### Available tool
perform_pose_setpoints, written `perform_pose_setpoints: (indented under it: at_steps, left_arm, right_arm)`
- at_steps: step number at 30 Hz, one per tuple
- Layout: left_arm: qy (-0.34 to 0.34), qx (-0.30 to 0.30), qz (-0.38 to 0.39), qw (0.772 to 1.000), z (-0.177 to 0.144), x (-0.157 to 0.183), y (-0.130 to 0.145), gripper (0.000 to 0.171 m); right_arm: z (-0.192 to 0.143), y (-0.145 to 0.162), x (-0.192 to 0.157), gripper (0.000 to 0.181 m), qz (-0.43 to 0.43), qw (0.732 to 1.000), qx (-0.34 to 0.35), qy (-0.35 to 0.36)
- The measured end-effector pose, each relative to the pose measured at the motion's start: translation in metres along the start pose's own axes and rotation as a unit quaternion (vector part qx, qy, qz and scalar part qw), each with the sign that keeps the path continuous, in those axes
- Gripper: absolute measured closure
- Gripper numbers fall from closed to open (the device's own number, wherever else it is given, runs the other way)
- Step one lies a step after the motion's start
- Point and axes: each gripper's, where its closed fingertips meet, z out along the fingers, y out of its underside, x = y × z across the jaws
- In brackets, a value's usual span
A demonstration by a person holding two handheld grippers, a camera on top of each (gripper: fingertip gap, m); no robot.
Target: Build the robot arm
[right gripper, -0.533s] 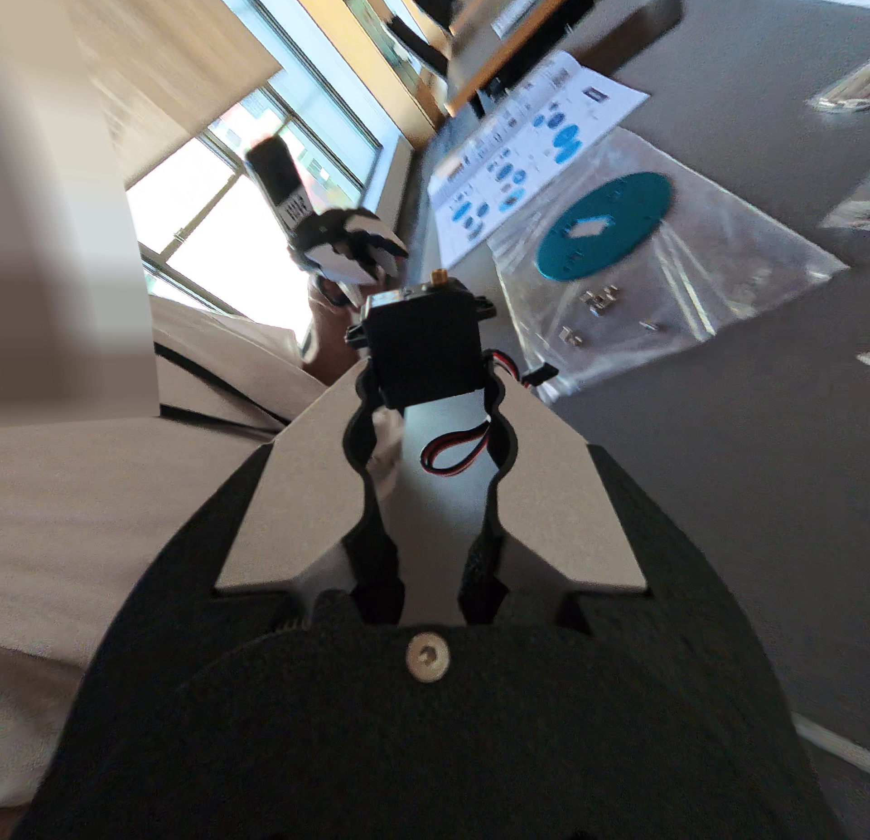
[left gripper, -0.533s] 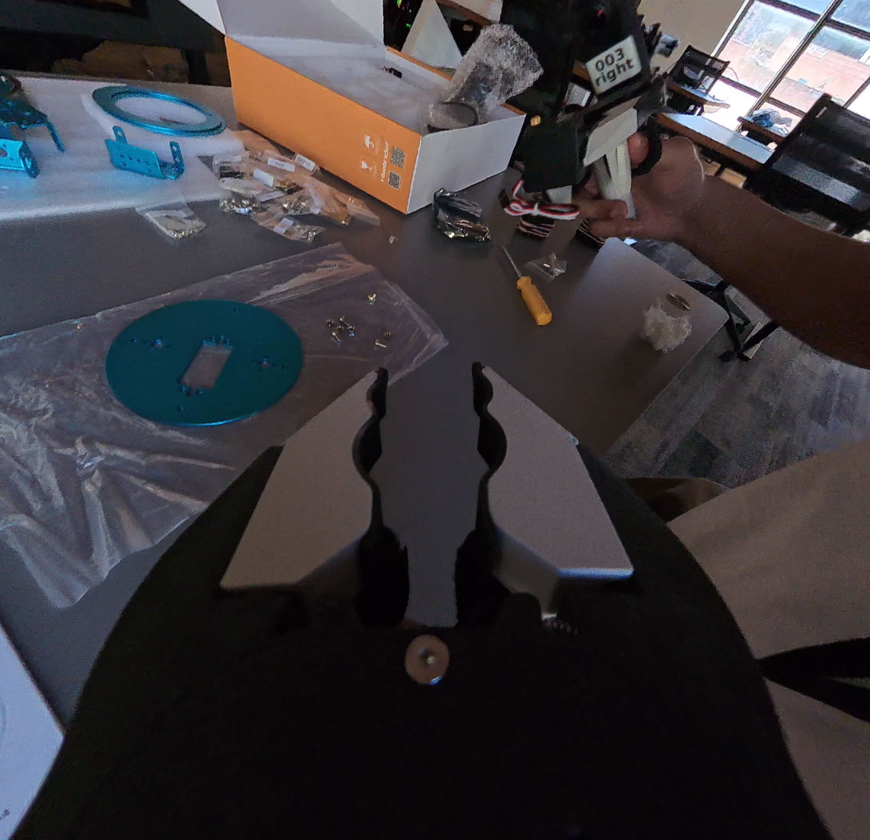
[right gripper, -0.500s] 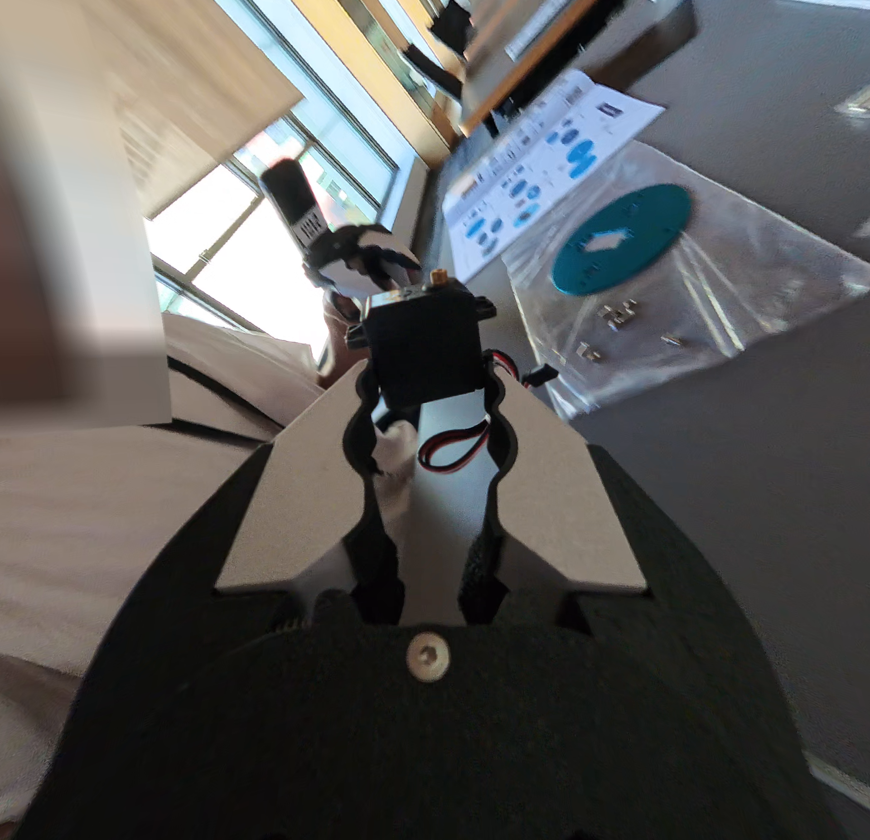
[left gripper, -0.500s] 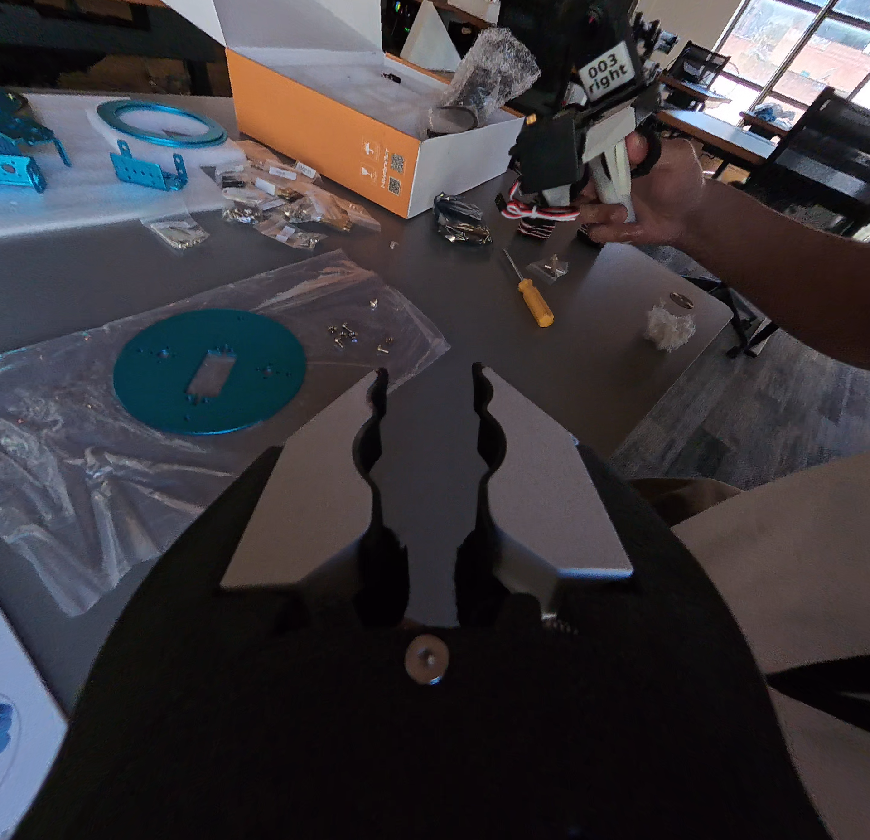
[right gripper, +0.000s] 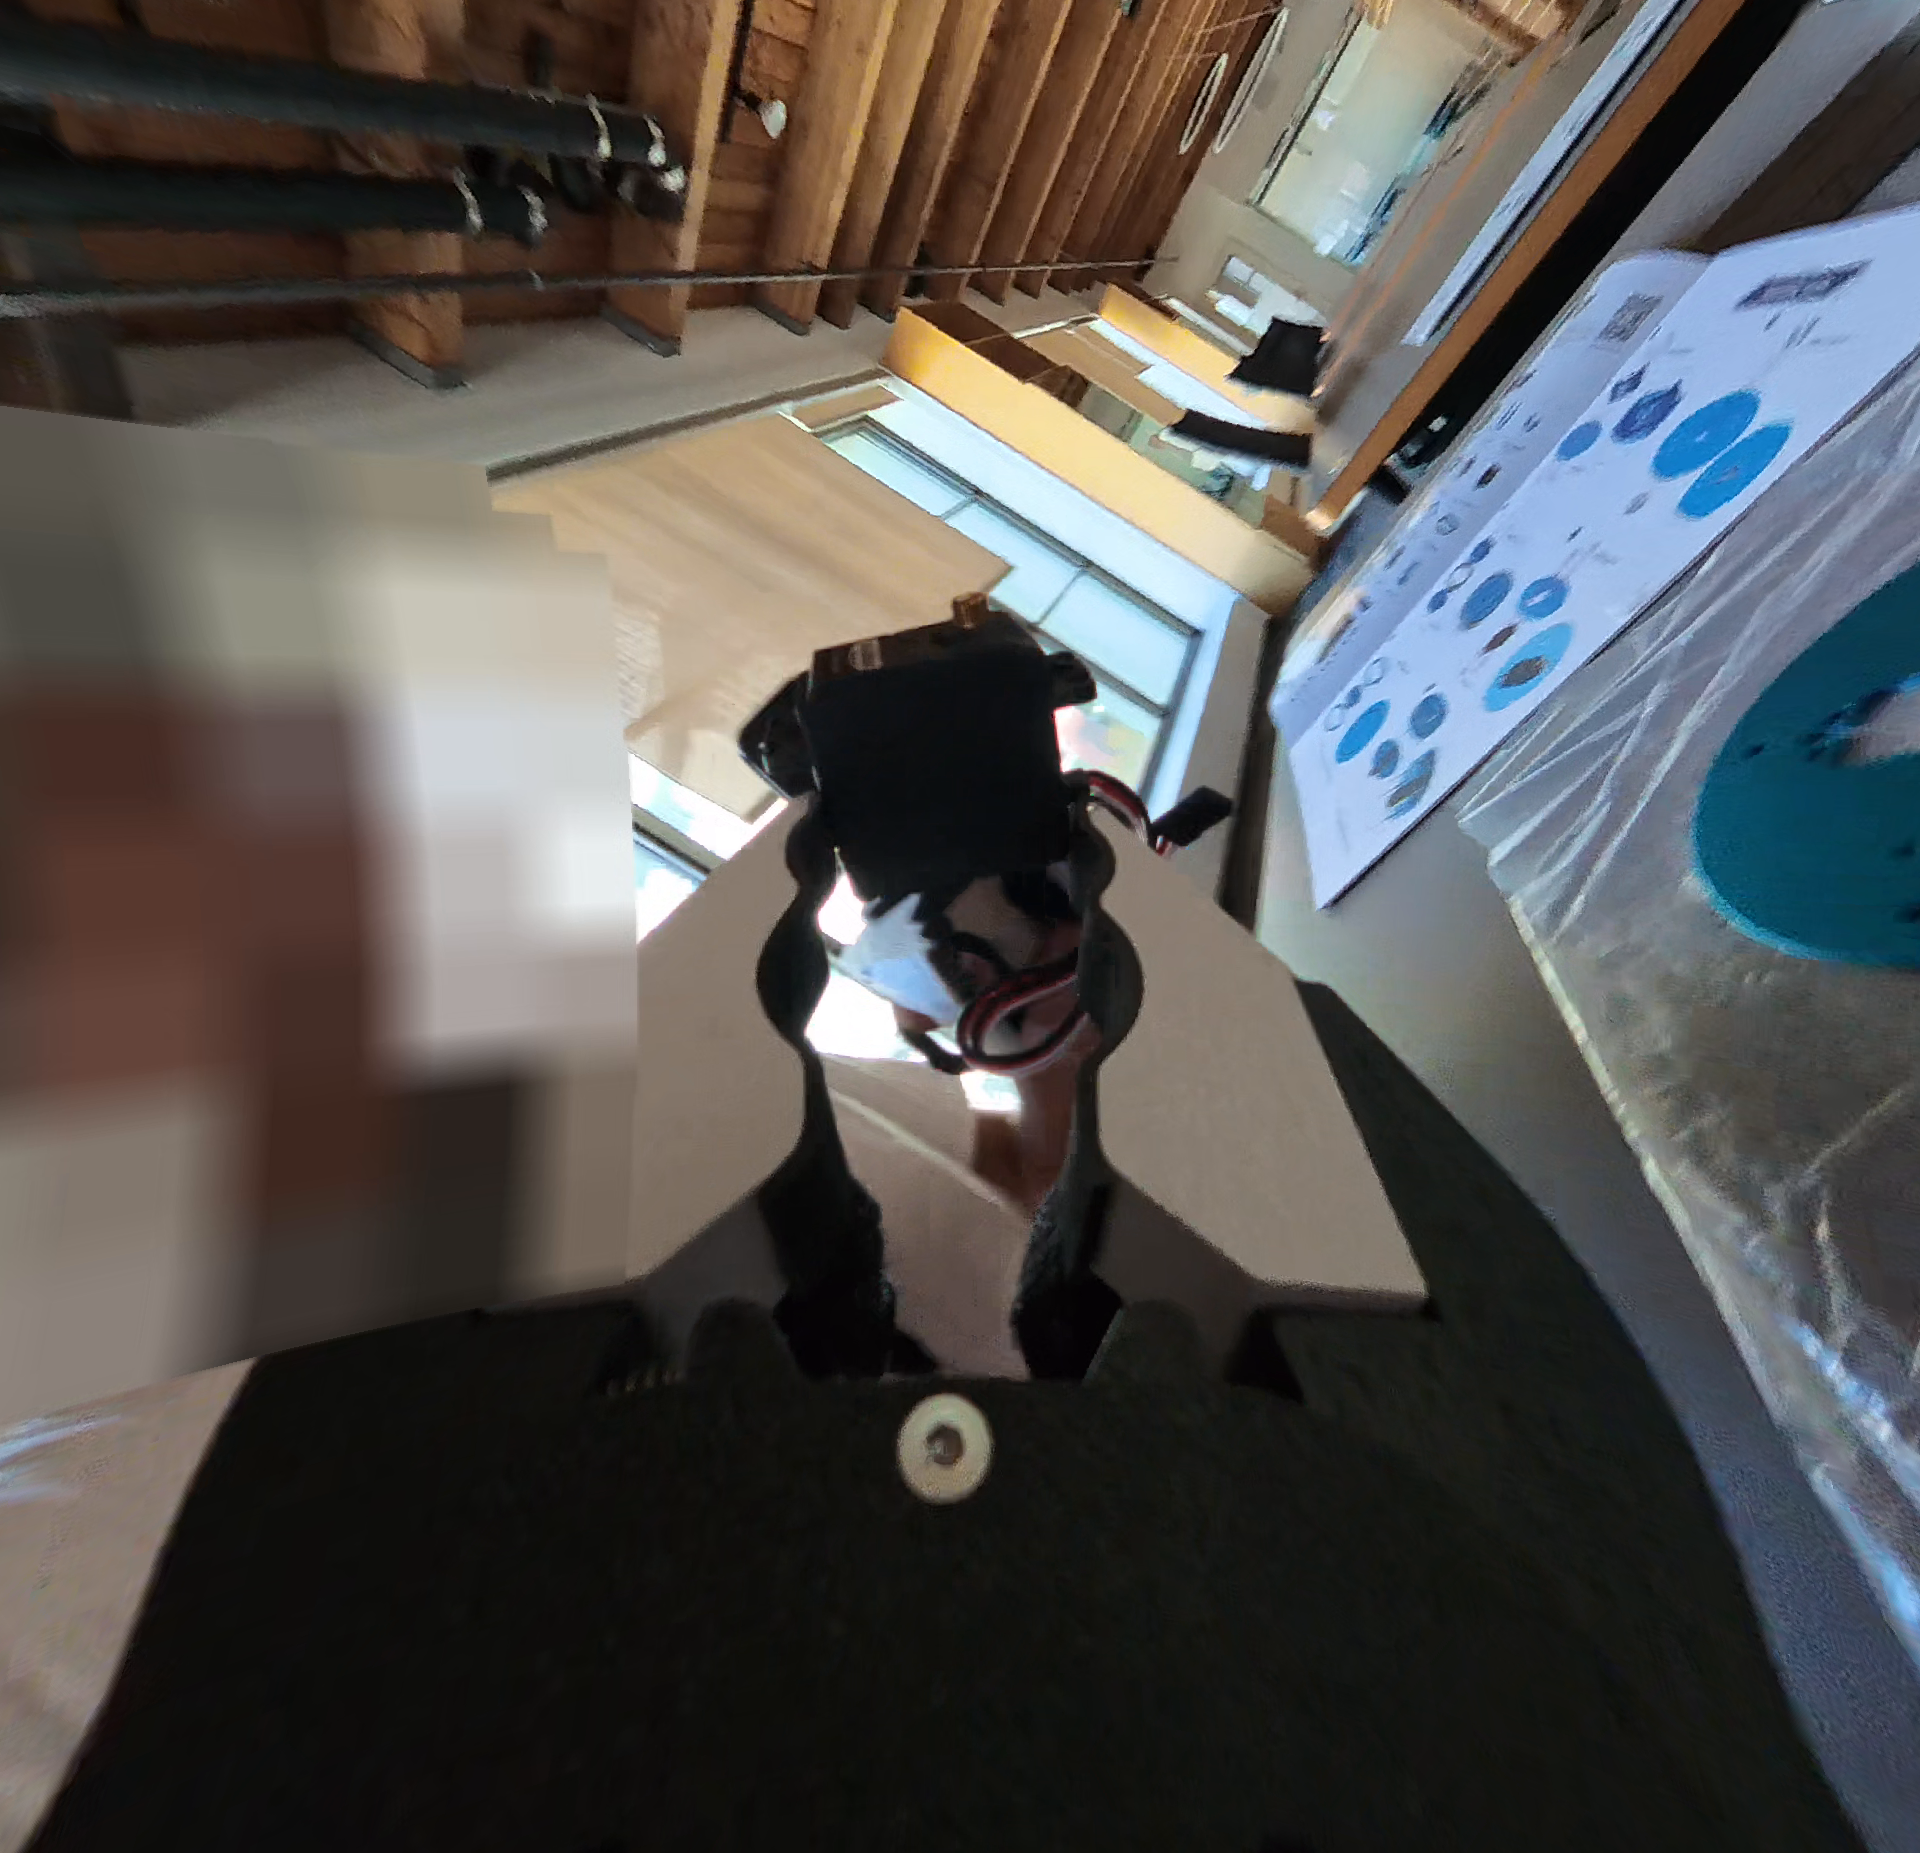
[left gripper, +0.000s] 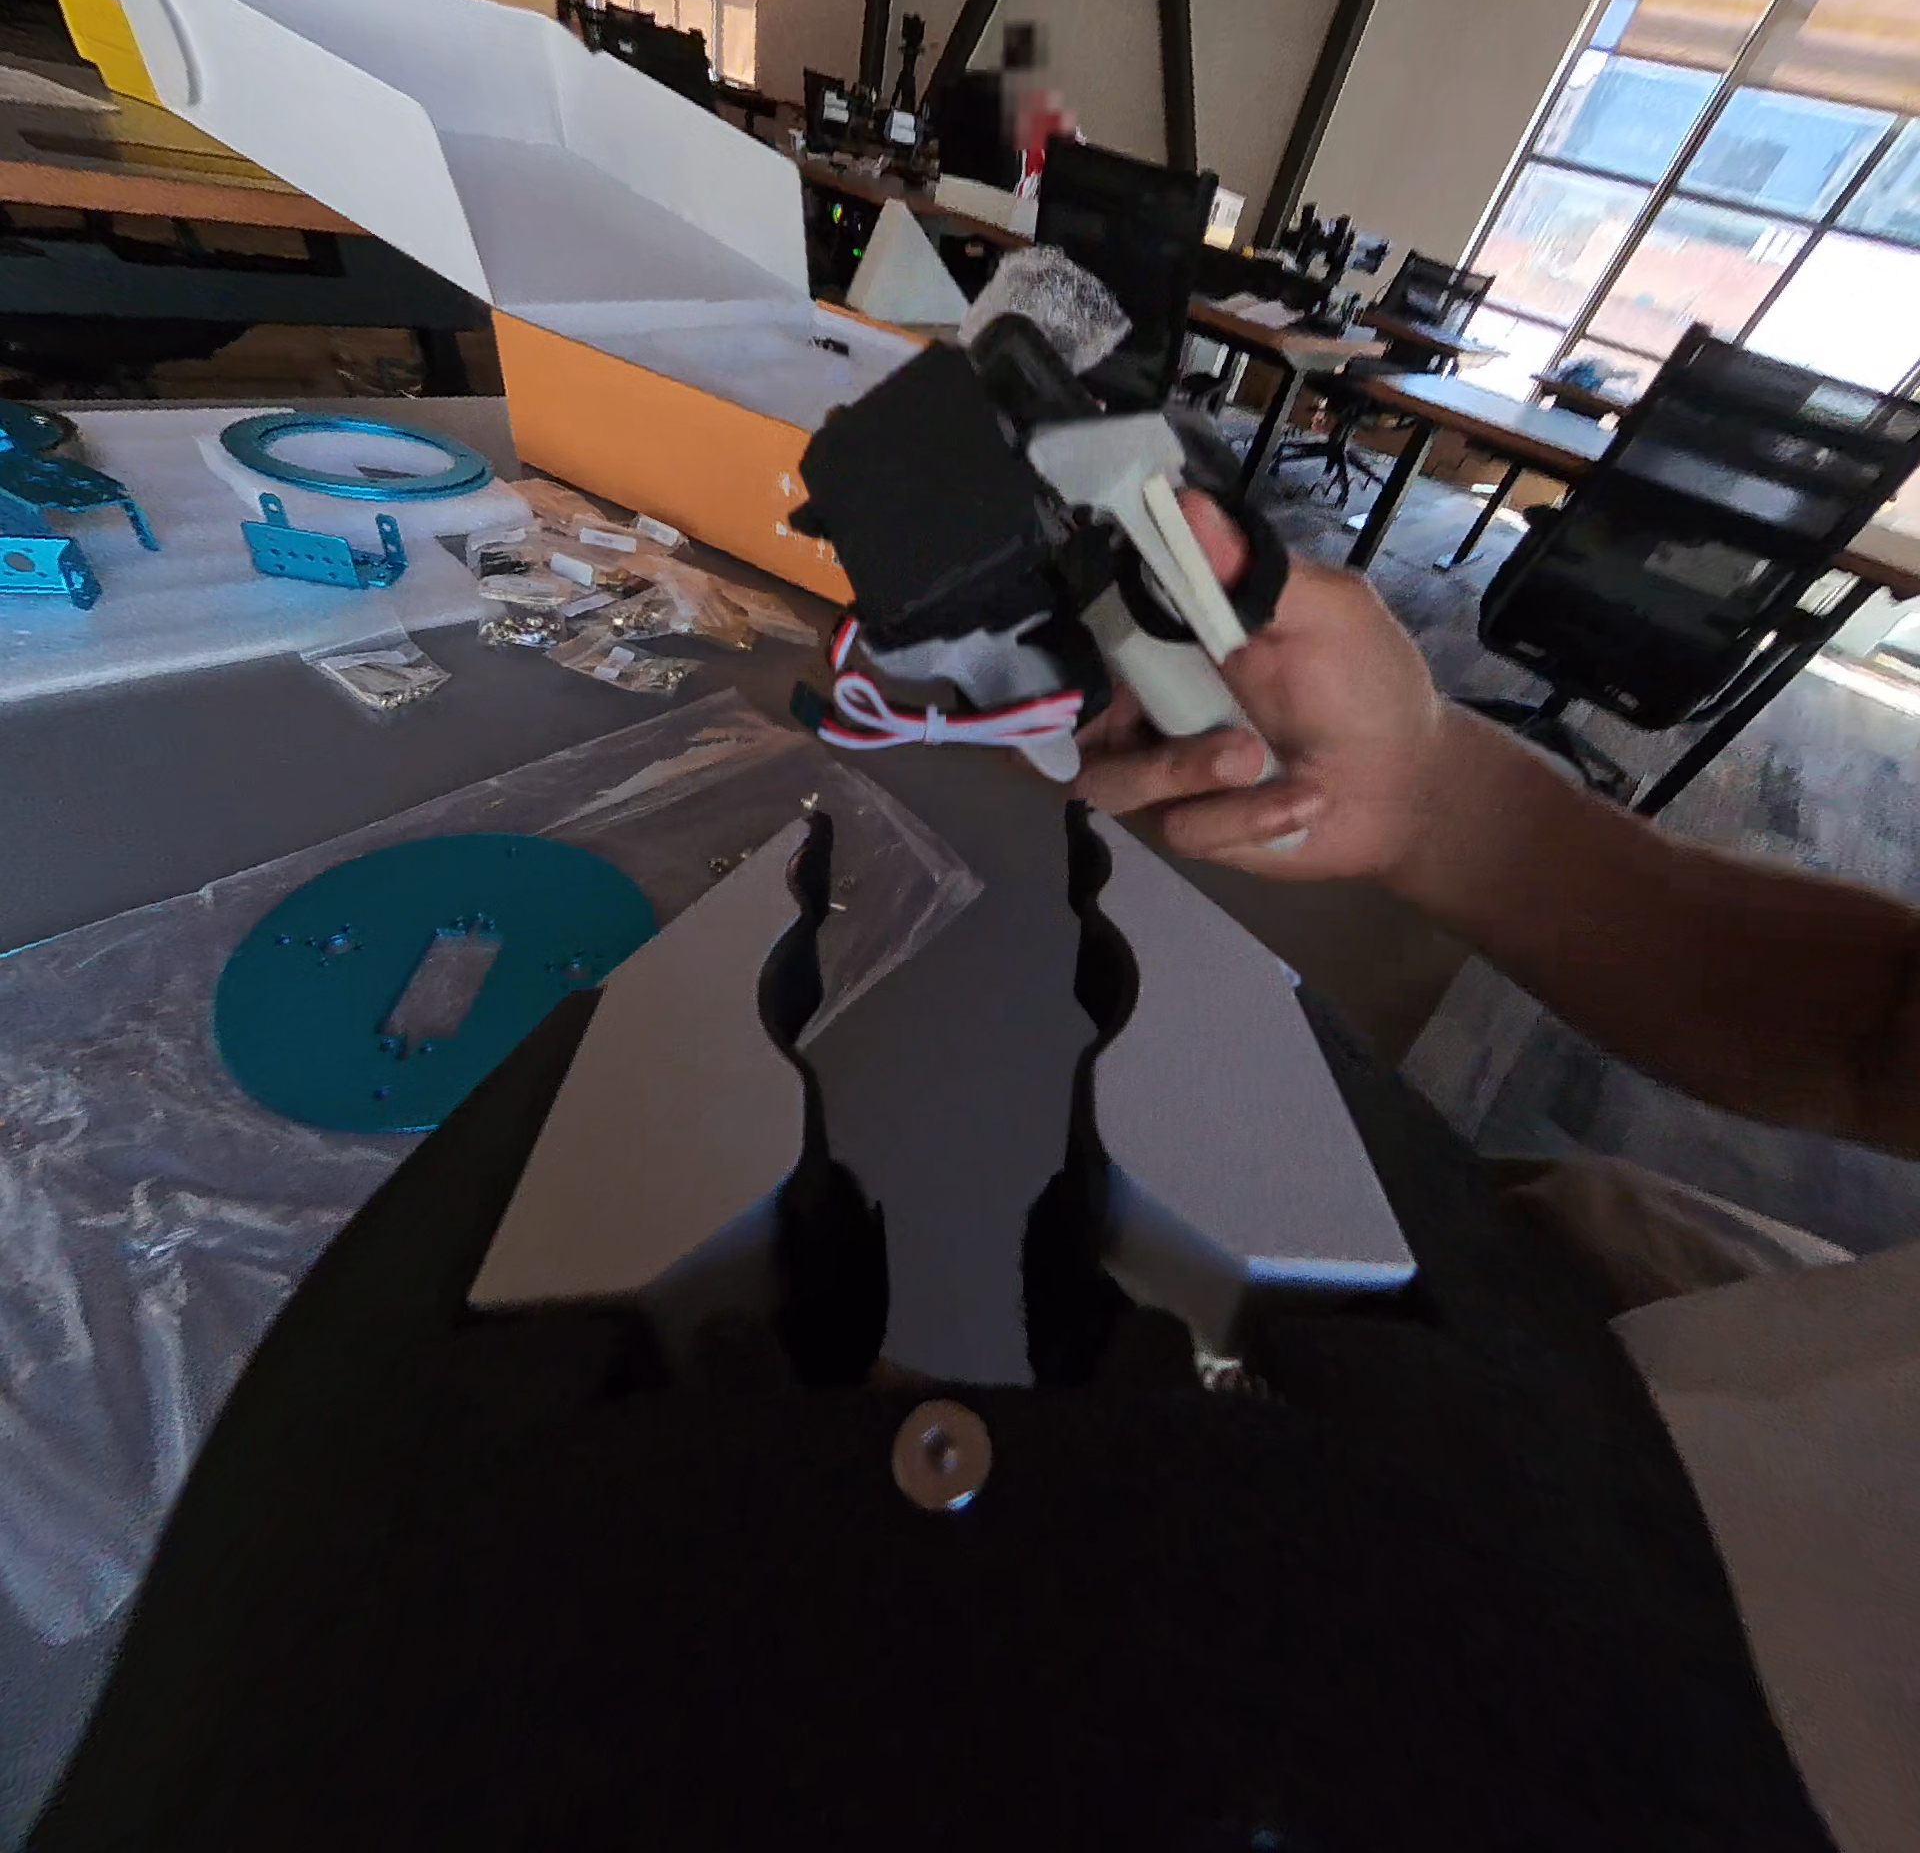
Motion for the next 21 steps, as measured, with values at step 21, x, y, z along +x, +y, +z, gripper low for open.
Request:
perform_pose_setpoints:
  at_steps: [21]
  left_arm:
    - [0.003, 0.037, 0.013, 0.999, 0.000, -0.021, -0.015, 0.122]
  right_arm:
    - [0.024, 0.002, 0.040, 0.137, -0.649, 0.590, 0.031, 0.480]
